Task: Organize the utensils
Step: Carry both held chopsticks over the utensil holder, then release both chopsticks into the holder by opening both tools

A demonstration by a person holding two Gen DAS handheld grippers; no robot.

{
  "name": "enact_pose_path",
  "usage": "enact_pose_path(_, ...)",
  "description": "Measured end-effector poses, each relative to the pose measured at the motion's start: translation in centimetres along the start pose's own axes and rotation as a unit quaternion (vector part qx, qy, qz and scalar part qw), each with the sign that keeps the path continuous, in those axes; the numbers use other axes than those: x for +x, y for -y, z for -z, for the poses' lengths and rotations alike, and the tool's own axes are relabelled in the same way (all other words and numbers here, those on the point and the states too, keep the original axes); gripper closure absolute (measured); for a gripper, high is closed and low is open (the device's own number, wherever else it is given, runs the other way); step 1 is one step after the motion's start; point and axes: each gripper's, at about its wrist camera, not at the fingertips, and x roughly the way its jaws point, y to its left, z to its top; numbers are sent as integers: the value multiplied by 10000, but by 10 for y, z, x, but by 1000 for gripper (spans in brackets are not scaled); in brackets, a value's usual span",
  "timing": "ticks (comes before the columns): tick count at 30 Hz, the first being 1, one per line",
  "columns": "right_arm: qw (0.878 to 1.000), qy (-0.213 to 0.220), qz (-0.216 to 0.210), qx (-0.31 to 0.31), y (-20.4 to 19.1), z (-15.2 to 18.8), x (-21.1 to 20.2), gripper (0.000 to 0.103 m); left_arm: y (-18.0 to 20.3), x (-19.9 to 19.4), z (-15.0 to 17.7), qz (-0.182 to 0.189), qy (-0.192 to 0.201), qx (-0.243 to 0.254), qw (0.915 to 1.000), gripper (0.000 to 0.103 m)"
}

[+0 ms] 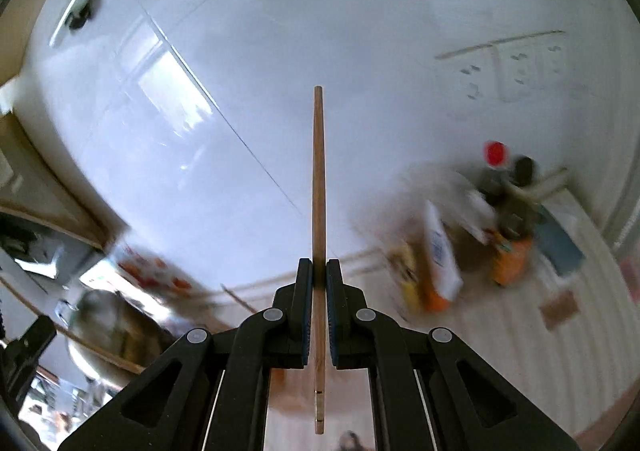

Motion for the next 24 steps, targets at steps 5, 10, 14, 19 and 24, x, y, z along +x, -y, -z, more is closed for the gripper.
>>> enact_pose_path(5,9997,-108,-222,-54,-21,-12,49,96,1,40,2,-9,-420,-57,9991,99)
enact_pose_path(10,9988,-263,-260,-306,-37,-4,93,96,-6,75,14,-136,-806,-69,9966,99)
enact_pose_path(14,9978,-348,-320,-460,-40,7,111,96,-11,96,25,-160,-1033,-137,9944,99)
enact_pose_path(19,9958,-414,-468,-666,-42,20,118,96,-9,111,35,-94,-1237,-42,9923,99)
enact_pose_path(24,9914,-413,-613,-1084,-45,32,109,96,-1,107,40,-96,-1320,203,9910,96)
